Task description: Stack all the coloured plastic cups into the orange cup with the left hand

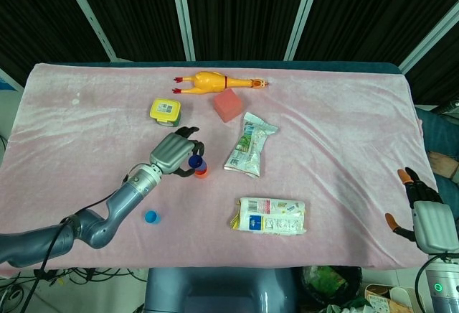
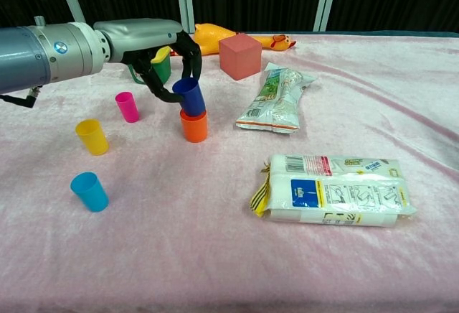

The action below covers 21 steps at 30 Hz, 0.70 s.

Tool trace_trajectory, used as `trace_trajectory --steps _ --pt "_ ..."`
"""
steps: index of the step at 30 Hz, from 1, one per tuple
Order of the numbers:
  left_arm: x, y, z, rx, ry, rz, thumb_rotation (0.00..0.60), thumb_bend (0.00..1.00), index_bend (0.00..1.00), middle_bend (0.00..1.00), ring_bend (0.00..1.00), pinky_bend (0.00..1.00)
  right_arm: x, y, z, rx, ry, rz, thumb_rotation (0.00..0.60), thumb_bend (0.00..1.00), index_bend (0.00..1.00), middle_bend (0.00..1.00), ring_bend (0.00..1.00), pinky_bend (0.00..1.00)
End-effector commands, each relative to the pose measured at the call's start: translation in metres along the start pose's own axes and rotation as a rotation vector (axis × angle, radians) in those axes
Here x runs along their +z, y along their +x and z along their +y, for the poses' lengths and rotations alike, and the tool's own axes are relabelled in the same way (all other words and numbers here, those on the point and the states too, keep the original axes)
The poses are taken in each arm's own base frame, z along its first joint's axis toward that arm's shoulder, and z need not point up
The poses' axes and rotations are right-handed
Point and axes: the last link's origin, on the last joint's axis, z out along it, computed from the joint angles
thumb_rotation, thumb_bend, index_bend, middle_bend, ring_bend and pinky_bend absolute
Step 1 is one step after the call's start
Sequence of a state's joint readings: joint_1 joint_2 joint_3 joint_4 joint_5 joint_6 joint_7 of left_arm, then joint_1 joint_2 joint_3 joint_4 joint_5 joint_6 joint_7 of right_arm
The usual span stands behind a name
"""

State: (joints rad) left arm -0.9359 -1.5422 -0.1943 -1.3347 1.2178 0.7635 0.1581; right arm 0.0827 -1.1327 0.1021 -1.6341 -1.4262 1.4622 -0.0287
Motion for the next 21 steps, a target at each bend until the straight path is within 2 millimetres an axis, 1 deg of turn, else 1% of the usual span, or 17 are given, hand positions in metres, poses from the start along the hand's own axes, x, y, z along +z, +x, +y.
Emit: trace_trajectory --steps 1,8,9,11,12,13,16,18,21 --pt "0.0013 -0.0014 0.0016 0.001 -0.006 -0.004 0.6 0.27 0.42 0.48 0.08 0.14 0.0 0.0001 0.0 -0.001 0.001 0.0 0.6 0.21 0.04 0.05 0.16 0.21" --pt "0.0047 -0.0061 -0.0017 0.019 0.003 -0.036 0.6 0.27 0.42 0.48 0.08 0.11 -0.0002 -0.0002 0.0004 -0.003 -0.002 -0.003 0.6 0.21 0.04 0.05 0.16 0.21" --pt "0.0051 -0.0066 -0.0023 0.027 0.005 -0.041 0.6 0.26 0.41 0.47 0.08 0.11 -0.0003 -0.0004 0.0006 -0.005 -0.005 -0.005 0.6 0.21 0.04 0.05 0.16 0.21" --pt "0.0055 -0.0078 -0.0031 0.04 0.009 -0.046 0.6 0.21 0.38 0.44 0.08 0.09 -0.0001 0.0002 0.0006 -0.002 -0.009 -0.002 0.6 0.21 0.04 0.05 0.16 0.21" --pt "0.0056 -0.0085 -0.0031 0.042 0.011 -0.05 0.6 0.17 0.36 0.41 0.07 0.08 0.0002 0.0006 0.0008 0.001 -0.012 0.001 0.6 0.21 0.04 0.04 0.16 0.21" --pt "0.0056 -0.0093 -0.0032 0.043 0.012 -0.056 0.6 0.12 0.3 0.36 0.04 0.06 0.0003 0.0007 0.0011 0.002 -0.014 0.002 0.6 0.21 0.04 0.04 0.16 0.21" --pt "0.005 -0.0107 -0.0038 0.058 0.013 -0.088 0.6 0.06 0.17 0.26 0.0 0.03 -0.0001 -0.0002 0.0014 0.0 -0.017 -0.008 0.6 0.21 0.04 0.05 0.16 0.21" --pt "0.0041 -0.0093 -0.0032 0.056 0.014 -0.093 0.6 0.05 0.14 0.25 0.0 0.03 0.0 -0.0002 0.0008 -0.003 -0.015 -0.009 0.6 0.21 0.04 0.05 0.16 0.21" --pt "0.0016 -0.0045 -0.0042 0.055 0.02 -0.08 0.6 0.05 0.14 0.24 0.0 0.02 0.0 -0.0003 0.0009 -0.004 -0.015 -0.009 0.6 0.21 0.04 0.04 0.16 0.21"
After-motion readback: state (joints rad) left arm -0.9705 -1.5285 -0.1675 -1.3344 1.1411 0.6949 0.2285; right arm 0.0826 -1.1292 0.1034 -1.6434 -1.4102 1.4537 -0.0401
